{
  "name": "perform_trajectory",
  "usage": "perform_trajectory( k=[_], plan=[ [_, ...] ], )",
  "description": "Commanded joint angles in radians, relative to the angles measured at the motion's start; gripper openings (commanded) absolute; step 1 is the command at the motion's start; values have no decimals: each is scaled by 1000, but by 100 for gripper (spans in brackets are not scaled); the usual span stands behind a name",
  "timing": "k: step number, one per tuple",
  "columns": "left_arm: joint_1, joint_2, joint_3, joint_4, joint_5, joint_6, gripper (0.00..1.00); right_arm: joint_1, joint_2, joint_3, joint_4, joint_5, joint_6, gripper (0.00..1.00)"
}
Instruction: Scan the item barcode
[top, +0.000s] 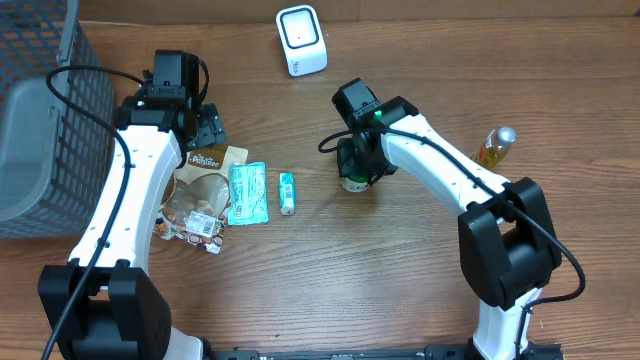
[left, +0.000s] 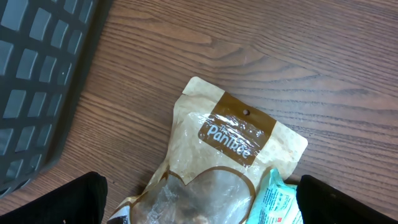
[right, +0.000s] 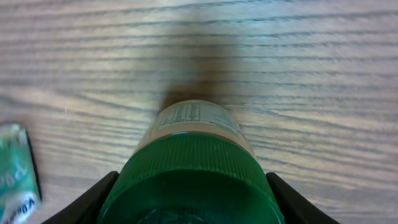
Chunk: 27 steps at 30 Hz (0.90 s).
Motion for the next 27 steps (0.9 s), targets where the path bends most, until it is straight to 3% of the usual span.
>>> perform_trajectory(
  k=[1, 4, 9, 14, 15, 16, 17, 22, 27],
  plan=[
    [-8, 10, 4, 2, -13, 1, 100, 4, -8, 8, 13, -56, -108, 40],
    [-8, 10, 4, 2, -13, 1, 100, 4, -8, 8, 25, -56, -110, 39],
    [-8, 10, 3, 2, -13, 1, 100, 4, -8, 8, 24, -89, -238, 42],
    [-8, 10, 3, 2, -13, 1, 100, 4, -8, 8, 26, -89, -240, 45],
    [-8, 10, 3, 2, -13, 1, 99, 4, -8, 8, 26, -89, -240, 53],
    [-8, 10, 3, 2, -13, 1, 100, 4, -8, 8, 26, -89, -239, 68],
    [-8, 10, 3, 2, -13, 1, 100, 4, -8, 8, 29, -89, -238, 74],
    [-8, 10, 3, 2, -13, 1, 100, 4, -8, 8, 51, -89, -140, 79],
    [-8, 10, 3, 2, -13, 1, 100, 4, -8, 8, 52, -89, -2, 77]
  ],
)
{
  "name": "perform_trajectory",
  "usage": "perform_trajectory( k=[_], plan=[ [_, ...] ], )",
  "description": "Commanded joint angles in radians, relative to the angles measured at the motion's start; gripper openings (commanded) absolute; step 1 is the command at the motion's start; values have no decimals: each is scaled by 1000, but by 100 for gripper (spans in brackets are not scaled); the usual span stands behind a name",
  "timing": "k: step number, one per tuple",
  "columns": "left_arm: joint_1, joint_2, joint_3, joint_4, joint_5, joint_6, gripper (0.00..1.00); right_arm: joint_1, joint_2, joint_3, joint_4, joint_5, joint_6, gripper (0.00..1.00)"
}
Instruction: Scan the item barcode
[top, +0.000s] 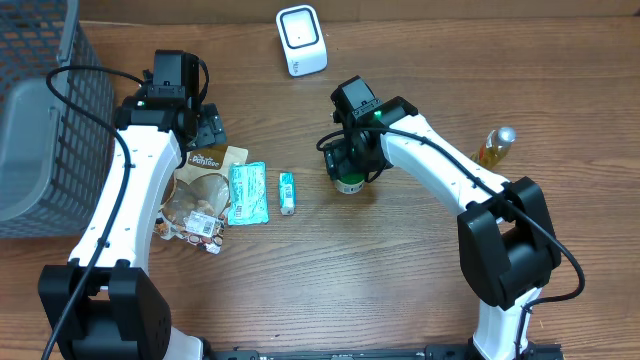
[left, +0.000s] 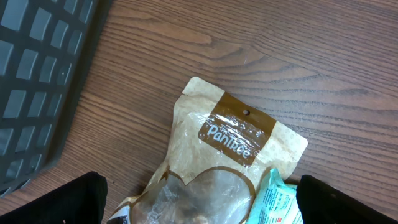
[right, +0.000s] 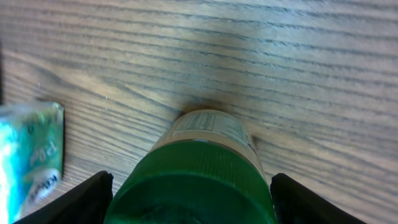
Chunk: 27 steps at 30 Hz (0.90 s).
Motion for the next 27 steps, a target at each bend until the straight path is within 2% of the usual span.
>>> perform_trajectory(
  k=[1, 5, 8, 12, 20, 25, 27],
  plan=[
    [-8, 10, 3, 2, -13, 1, 100, 4, -9, 8, -3, -9, 139, 77],
    [-8, 10, 4, 2, -13, 1, 100, 4, -9, 8, -21, 10, 227, 77],
    [-8, 10, 3, 2, -13, 1, 100, 4, -9, 8, -51, 56, 346, 82],
    [-8, 10, 3, 2, -13, 1, 100, 6, -9, 8, -67, 51, 459, 82],
    [-7, 10, 4, 2, -13, 1, 100, 43, -9, 8, -66, 61, 463, 57],
    [-8, 10, 3, 2, -13, 1, 100, 49, -9, 8, -64, 100, 443, 56],
    [-8, 10, 3, 2, -13, 1, 100, 49, -9, 8, -48, 100, 375, 56]
  ],
)
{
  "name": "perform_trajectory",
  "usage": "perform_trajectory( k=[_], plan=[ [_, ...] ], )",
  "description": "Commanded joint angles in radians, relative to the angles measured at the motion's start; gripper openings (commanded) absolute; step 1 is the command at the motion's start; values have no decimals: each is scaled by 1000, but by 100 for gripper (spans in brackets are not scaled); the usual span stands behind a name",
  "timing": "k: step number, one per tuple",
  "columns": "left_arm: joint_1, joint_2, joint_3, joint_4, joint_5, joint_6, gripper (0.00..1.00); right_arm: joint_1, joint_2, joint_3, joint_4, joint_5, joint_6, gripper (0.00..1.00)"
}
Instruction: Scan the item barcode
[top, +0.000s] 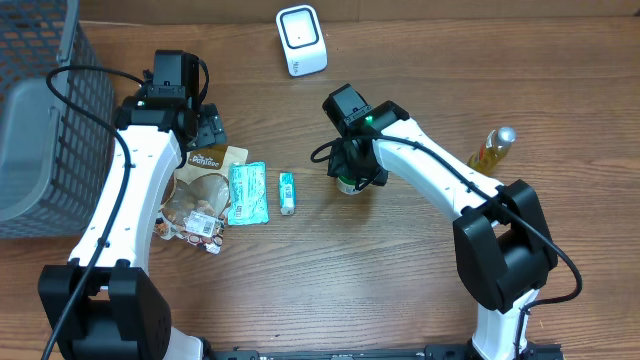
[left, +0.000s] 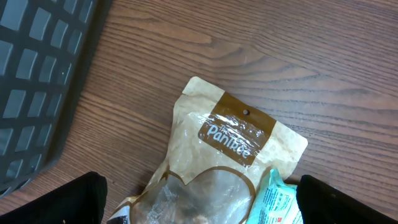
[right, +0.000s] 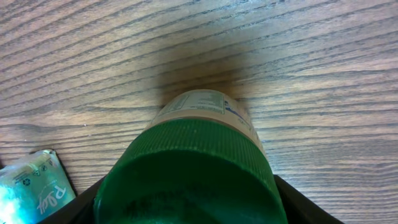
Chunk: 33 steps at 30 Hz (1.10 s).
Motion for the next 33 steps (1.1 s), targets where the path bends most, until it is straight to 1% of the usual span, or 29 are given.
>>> perform_trajectory(
  k=[1, 4, 6, 10, 11, 13, 16, 18, 21, 27, 33],
  plan=[
    [-8, 10, 4, 2, -13, 1, 100, 8, -8, 8, 24, 9, -103, 56],
    [-8, 10, 3, 2, -13, 1, 100, 8, -8, 8, 31, 10, -206, 56],
    [-8, 10, 3, 2, -13, 1, 100, 8, -8, 8, 31, 9, -214, 54],
    [-8, 10, 4, 2, -13, 1, 100, 12, -8, 8, 35, 9, -214, 54],
    [-8, 10, 4, 2, -13, 1, 100, 12, -8, 8, 35, 9, -214, 56],
    [-8, 10, 3, 2, -13, 1, 100, 12, -8, 8, 34, 9, -214, 68],
    [-8, 10, 3, 2, -13, 1, 100, 12, -8, 8, 34, 9, -213, 73],
    [-8, 10, 3, 2, -13, 1, 100, 12, -8, 8, 35, 9, -212, 79],
    [-8, 10, 4, 2, -13, 1, 100, 12, -8, 2, 50, 10, -213, 84],
    [-8, 10, 3, 2, -13, 1, 100, 12, -6, -23, 82, 9, -212, 88],
    [-8, 10, 4, 2, -13, 1, 100, 12, -3, -63, 130, 17, -214, 88]
  ],
)
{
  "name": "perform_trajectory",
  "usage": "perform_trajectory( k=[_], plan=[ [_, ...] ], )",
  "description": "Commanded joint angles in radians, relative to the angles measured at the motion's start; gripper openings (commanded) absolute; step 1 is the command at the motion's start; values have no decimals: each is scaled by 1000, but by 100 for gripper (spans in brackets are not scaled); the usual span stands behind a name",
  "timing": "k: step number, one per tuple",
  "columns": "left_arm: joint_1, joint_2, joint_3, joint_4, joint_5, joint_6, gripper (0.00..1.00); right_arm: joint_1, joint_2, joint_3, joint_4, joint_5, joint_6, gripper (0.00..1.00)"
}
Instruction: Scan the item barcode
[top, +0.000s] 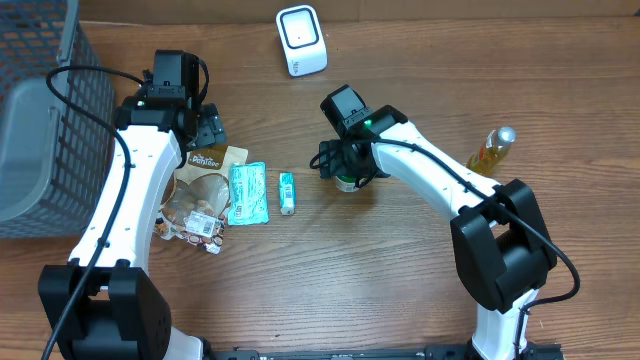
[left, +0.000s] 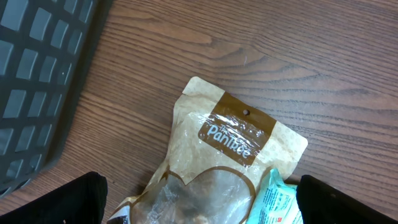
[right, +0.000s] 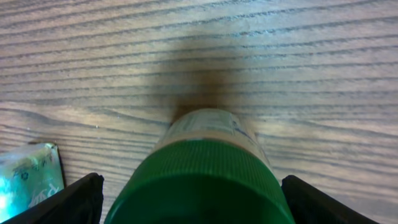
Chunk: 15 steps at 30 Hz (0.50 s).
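Note:
The item is a jar with a green screw cap (right: 199, 180) and a pale printed label (right: 205, 121). It stands upright on the wood table, mid-table in the overhead view (top: 346, 183). My right gripper (right: 193, 199) is straight above it, fingers spread either side of the cap with a sliver of gap, so open; in the overhead view the right gripper (top: 345, 168) covers most of the jar. The white scanner (top: 301, 40) stands at the far edge. My left gripper (left: 202, 202) hangs open over a tan Pantree pouch (left: 224, 149).
A grey basket (top: 40, 130) fills the left edge. A teal packet (top: 247, 192) and a small teal pack (top: 287, 192) lie beside the pouch (top: 200, 195), left of the jar. A yellow bottle (top: 495, 147) stands at the right.
The right gripper's fingers now stand wider apart, off the green cap they were pressed against. The jar stays upright on the table at about the same spot. The left arm is unchanged.
The right gripper was shut on the jar's cap, the jar standing on the table. The jar then stood a little further left, nearer the teal pack, and the wrist had turned with it. Now the fingers have parted from the cap. The left arm never moved.

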Motion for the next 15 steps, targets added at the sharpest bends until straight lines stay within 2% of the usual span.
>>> perform_trajectory(
  k=[1, 15],
  plan=[
    [-8, 10, 4, 2, -13, 1, 100, 6, -2, -40, 35, 8, -7, 88],
    [-7, 10, 3, 2, -13, 1, 100, -5, 53, -67, 130, 23, -8, 86]
  ],
)
